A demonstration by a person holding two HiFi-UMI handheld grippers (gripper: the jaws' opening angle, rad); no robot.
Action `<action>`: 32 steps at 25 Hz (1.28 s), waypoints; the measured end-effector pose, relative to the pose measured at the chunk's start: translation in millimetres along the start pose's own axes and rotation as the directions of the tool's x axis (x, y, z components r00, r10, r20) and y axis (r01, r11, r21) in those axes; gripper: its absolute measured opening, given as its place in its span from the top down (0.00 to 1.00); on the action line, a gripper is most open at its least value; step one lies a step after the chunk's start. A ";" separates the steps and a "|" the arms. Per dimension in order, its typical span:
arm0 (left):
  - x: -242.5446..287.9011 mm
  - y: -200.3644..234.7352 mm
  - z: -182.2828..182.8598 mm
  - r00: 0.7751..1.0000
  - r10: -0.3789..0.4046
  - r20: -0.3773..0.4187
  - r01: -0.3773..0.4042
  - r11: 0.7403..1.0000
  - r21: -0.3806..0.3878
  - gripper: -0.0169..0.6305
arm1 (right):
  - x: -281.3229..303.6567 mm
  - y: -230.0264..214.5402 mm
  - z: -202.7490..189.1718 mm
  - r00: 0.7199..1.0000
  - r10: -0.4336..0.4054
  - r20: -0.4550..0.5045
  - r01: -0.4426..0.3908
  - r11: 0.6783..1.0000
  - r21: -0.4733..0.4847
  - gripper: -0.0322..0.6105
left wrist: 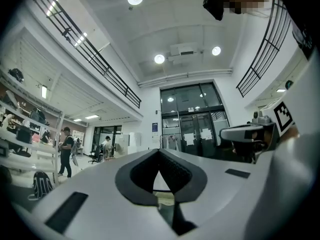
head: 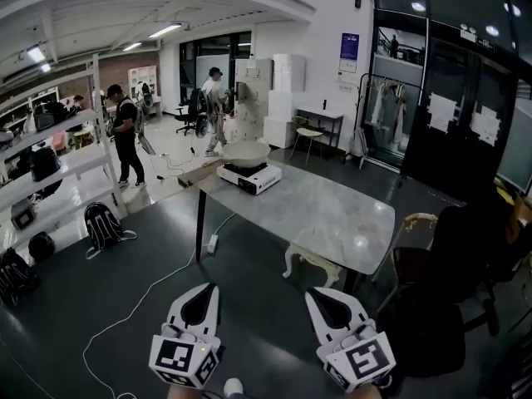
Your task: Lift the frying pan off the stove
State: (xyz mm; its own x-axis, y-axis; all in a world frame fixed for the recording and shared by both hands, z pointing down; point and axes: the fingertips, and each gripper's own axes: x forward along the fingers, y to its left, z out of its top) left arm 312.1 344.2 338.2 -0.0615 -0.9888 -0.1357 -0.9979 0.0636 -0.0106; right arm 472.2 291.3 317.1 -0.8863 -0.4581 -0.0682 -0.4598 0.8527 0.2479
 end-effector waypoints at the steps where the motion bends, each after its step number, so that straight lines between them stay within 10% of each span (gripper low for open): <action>1: 8.3 7.9 -2.6 1.000 0.002 0.001 -0.002 1.000 -0.002 0.96 | 11.8 -2.9 -1.5 1.000 0.004 0.003 -0.004 1.000 -0.002 0.91; 32: 207.0 226.5 -42.2 0.997 -0.026 -0.066 0.027 1.000 0.013 0.96 | 324.7 -45.1 -47.0 0.999 0.033 -0.025 -0.032 0.998 0.051 0.91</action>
State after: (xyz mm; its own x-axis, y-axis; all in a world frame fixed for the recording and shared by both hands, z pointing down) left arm 72.5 148.3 349.6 -0.0363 -0.9969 -0.0694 -0.9989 0.0383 -0.0275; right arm 207.7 92.2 329.2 -0.8995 -0.4355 -0.0355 -0.4334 0.8788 0.1999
